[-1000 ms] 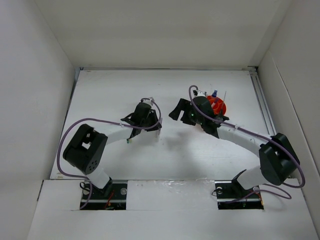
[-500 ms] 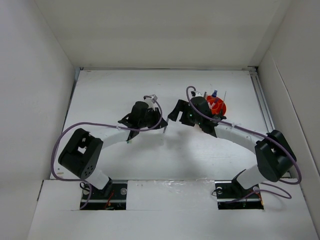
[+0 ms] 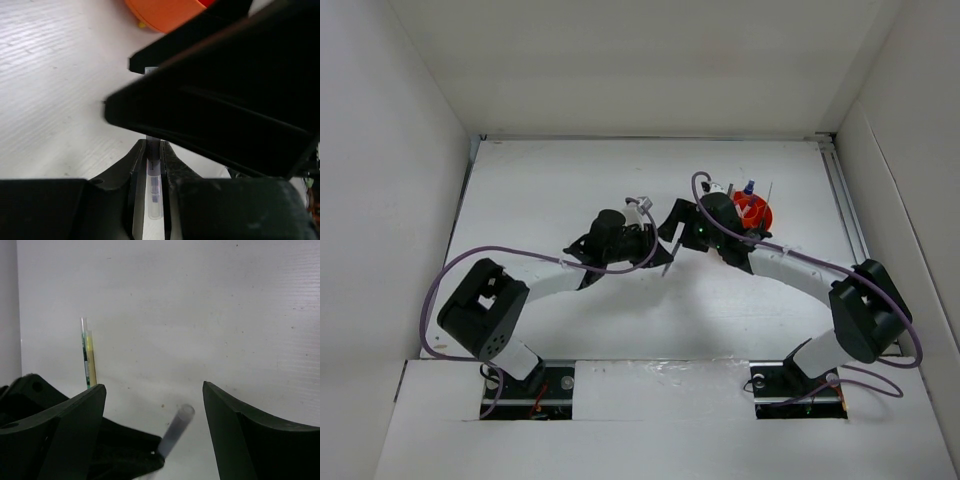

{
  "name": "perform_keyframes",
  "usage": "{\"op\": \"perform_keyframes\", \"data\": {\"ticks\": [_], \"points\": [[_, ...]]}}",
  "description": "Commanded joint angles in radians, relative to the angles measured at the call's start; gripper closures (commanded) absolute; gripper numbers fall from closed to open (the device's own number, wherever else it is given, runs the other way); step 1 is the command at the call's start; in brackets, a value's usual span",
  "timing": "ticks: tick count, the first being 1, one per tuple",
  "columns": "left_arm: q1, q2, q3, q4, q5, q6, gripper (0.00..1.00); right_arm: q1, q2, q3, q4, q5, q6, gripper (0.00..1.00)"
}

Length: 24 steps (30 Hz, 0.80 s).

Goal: Sort the stationery into containers
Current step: Pass the stationery from the left arm to the right

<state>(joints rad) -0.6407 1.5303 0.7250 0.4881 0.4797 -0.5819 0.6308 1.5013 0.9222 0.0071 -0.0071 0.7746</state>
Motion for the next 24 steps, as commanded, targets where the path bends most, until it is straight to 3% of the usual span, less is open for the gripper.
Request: {"op": "perform_keyframes", "data": {"ticks": [1, 8, 19, 24], "points": [[-0.034, -0.004, 0.020, 0.070, 0.037, 0.001, 1.00, 0.018, 0.008, 0.043, 0.015, 0.025, -0.014, 0.17], [-0.034, -0.004, -0.004, 0.153, 0.048, -0.045, 1.00, 0.018, 0.008, 0.043, 0.014, 0.074, -0.005, 0.19], [-0.034, -0.033, -0.078, 0.268, -0.030, -0.194, 1.00, 0.018, -0.001, 0.043, -0.007, 0.125, 0.014, 0.50], [-0.034, -0.042, -0.078, 0.268, -0.043, -0.203, 1.00, 0.018, -0.001, 0.043, -0.016, 0.148, 0.014, 0.54]]}}
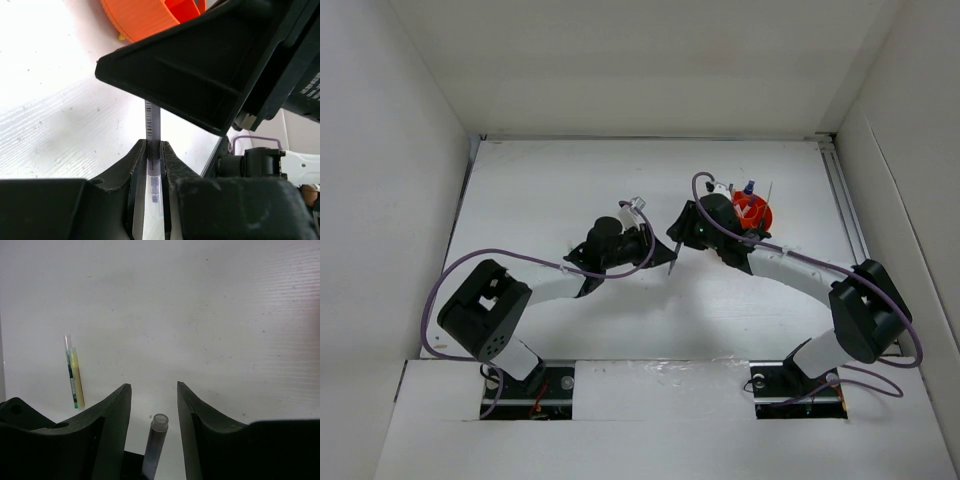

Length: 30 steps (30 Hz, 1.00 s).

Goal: Sort the stationery into containers
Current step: Pass the stationery from the left arm to the right

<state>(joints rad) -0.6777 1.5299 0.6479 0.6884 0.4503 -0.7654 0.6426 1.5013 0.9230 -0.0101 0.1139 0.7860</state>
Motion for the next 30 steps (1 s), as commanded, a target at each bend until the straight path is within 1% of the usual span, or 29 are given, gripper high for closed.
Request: {"op": "perform_keyframes", "data": {"ticks": [1, 2, 4, 8, 11, 13, 15, 16, 19, 21, 22, 24, 26, 28, 29, 30], "points": [[0.003, -0.054, -0.001, 0.083, -0.025, -0.029, 1.00, 0.006, 0.008, 0.042, -0.008, 0.027, 0.002, 0.52], [0.003, -0.054, -0.013, 0.083, -0.044, -0.038, 1.00, 0.006, 0.008, 0.051, -0.008, 0.015, 0.002, 0.46], [0.003, -0.054, -0.013, 0.083, -0.053, -0.051, 1.00, 0.006, 0.019, 0.051, -0.017, 0.024, 0.002, 0.40], [0.003, -0.063, -0.013, 0.083, -0.087, -0.061, 1.00, 0.025, 0.019, 0.060, -0.018, 0.024, 0.002, 0.40], [0.003, -0.063, -0.002, 0.074, -0.087, -0.071, 1.00, 0.025, 0.019, 0.060, -0.018, 0.046, 0.002, 0.51], [0.003, -0.054, -0.002, 0.074, -0.087, -0.071, 1.00, 0.025, 0.019, 0.060, -0.027, 0.046, 0.002, 0.61], [0.003, -0.044, -0.002, 0.083, -0.087, -0.080, 1.00, 0.034, 0.019, 0.060, -0.027, 0.046, 0.002, 0.73], [0.003, -0.043, -0.002, 0.083, -0.087, -0.080, 1.00, 0.034, 0.019, 0.060, -0.027, 0.046, 0.002, 0.83], [0.003, -0.034, 0.010, 0.083, -0.078, -0.080, 1.00, 0.034, 0.019, 0.060, -0.027, 0.058, 0.002, 0.96], [0.003, -0.034, 0.010, 0.083, -0.078, -0.080, 1.00, 0.034, 0.019, 0.060, -0.027, 0.073, 0.002, 1.00], [0.003, -0.025, 0.010, 0.083, -0.078, -0.080, 0.99, 0.034, 0.007, 0.060, -0.027, 0.084, 0.002, 1.00], [0.003, -0.016, 0.010, 0.074, -0.065, -0.071, 0.94, 0.034, 0.007, 0.060, -0.027, 0.093, 0.002, 1.00], [0.003, -0.016, 0.010, 0.065, -0.065, -0.071, 0.85, 0.034, -0.003, 0.060, -0.027, 0.093, 0.002, 1.00], [0.003, -0.016, 0.010, 0.074, -0.065, -0.071, 0.74, 0.034, -0.003, 0.060, -0.027, 0.116, 0.002, 1.00], [0.003, -0.016, 0.010, 0.074, -0.050, -0.061, 0.65, 0.034, -0.003, 0.060, -0.027, 0.116, 0.002, 1.00], [0.003, -0.025, 0.010, 0.074, -0.030, -0.061, 0.61, 0.034, -0.003, 0.060, -0.027, 0.130, -0.007, 1.00]]}}
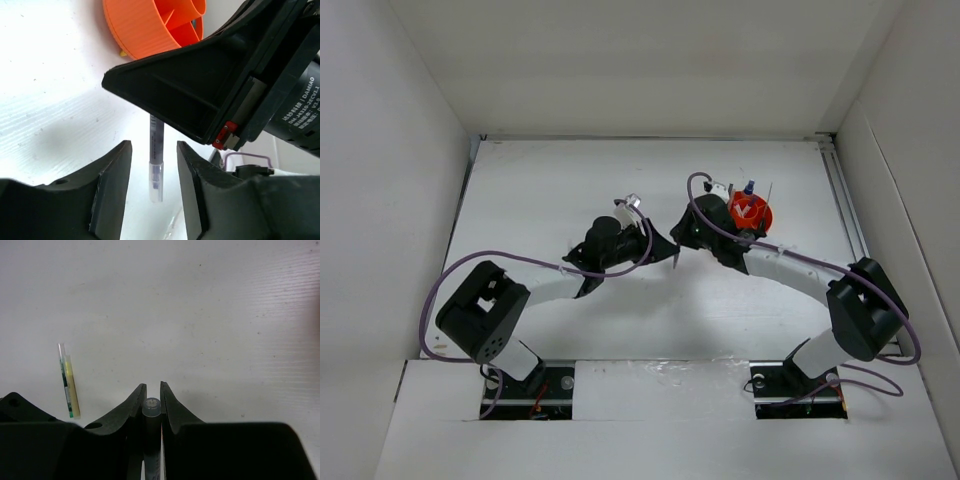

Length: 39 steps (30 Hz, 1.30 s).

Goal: Sort the stationery into containers
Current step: Pass the stationery from the left arm to the right, then place the stationery into the container

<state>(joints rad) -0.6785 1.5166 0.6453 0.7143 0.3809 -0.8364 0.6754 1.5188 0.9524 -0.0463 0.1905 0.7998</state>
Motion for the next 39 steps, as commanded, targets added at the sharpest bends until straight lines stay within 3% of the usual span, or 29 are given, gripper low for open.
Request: {"op": "perform_keyframes", "data": {"ticks": [1, 4, 10, 16, 20, 22, 24, 25, 30, 39], "points": [[0.004, -0.012, 0.013, 0.048, 0.049, 0.023, 0.58, 0.001, -0.020, 0.031, 0.010, 0.053, -0.021, 1.00], [0.004, -0.051, 0.013, 0.057, 0.049, 0.046, 0.46, 0.001, -0.029, 0.022, 0.010, 0.079, -0.021, 1.00], [0.004, -0.197, -0.042, 0.057, 0.018, 0.140, 0.38, -0.033, -0.029, 0.013, 0.010, 0.099, -0.021, 1.00], [0.004, -0.354, -0.121, -0.009, -0.103, 0.217, 0.30, -0.085, -0.080, 0.051, -0.042, 0.148, -0.021, 1.00], [0.004, -0.415, -0.157, -0.029, -0.132, 0.243, 0.27, -0.134, -0.068, 0.121, -0.095, 0.280, -0.039, 1.00], [0.014, -0.415, -0.157, -0.038, -0.132, 0.252, 0.26, -0.180, -0.043, 0.175, -0.121, 0.421, -0.048, 1.00], [0.042, -0.435, -0.167, -0.050, -0.108, 0.261, 0.26, -0.229, 0.003, 0.221, -0.153, 0.464, -0.057, 1.00], [0.051, -0.435, -0.177, -0.059, -0.108, 0.261, 0.16, -0.272, 0.015, 0.239, -0.164, 0.492, -0.057, 1.00], [0.051, -0.502, -0.177, -0.122, -0.152, 0.261, 0.13, -0.332, 0.078, 0.330, -0.144, 0.576, -0.071, 1.00], [0.051, -0.642, -0.187, -0.197, -0.208, 0.252, 0.04, -0.295, 0.254, 0.508, -0.179, 0.760, -0.169, 1.00]]}}
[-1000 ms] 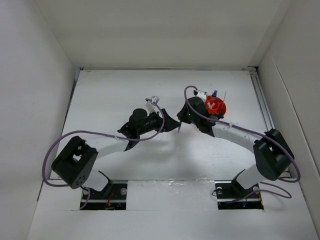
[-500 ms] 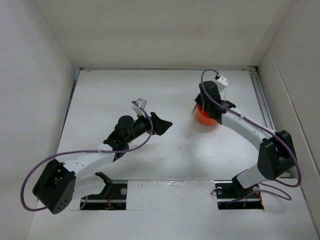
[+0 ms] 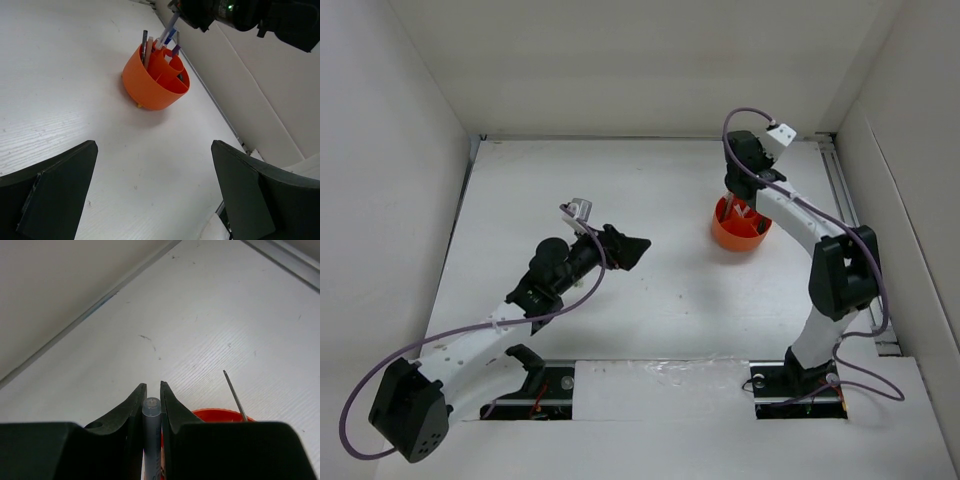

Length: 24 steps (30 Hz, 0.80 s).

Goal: Sort the stationery into containers
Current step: Place the stationery into the container

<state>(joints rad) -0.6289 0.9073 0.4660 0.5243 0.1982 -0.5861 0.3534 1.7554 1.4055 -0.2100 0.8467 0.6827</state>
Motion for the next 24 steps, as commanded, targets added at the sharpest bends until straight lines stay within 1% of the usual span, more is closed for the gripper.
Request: {"op": "perform_keyframes", "data": {"ticks": [1, 7, 12, 18, 24], "points": [[0.001, -0.033, -0.007, -0.018, -0.025, 0.002, 0.02, 0.042, 0.045, 0.072, -0.015, 0.120, -0.072, 1.00], [0.001, -0.042, -0.007, -0.027, -0.025, 0.002, 0.01, 0.081, 0.139, 0.134, -0.025, 0.250, -0.115, 1.00], [0.001, -0.011, 0.002, -0.037, -0.016, -0.008, 0.01, 0.090, 0.171, 0.144, -0.025, 0.282, -0.126, 1.00], [0.001, -0.001, 0.011, -0.037, -0.025, -0.008, 0.01, 0.090, 0.200, 0.144, -0.025, 0.368, -0.135, 1.00], [0.001, -0.001, 0.011, -0.037, -0.025, -0.008, 0.01, 0.099, 0.220, 0.153, -0.025, 0.391, -0.135, 1.00]]}}
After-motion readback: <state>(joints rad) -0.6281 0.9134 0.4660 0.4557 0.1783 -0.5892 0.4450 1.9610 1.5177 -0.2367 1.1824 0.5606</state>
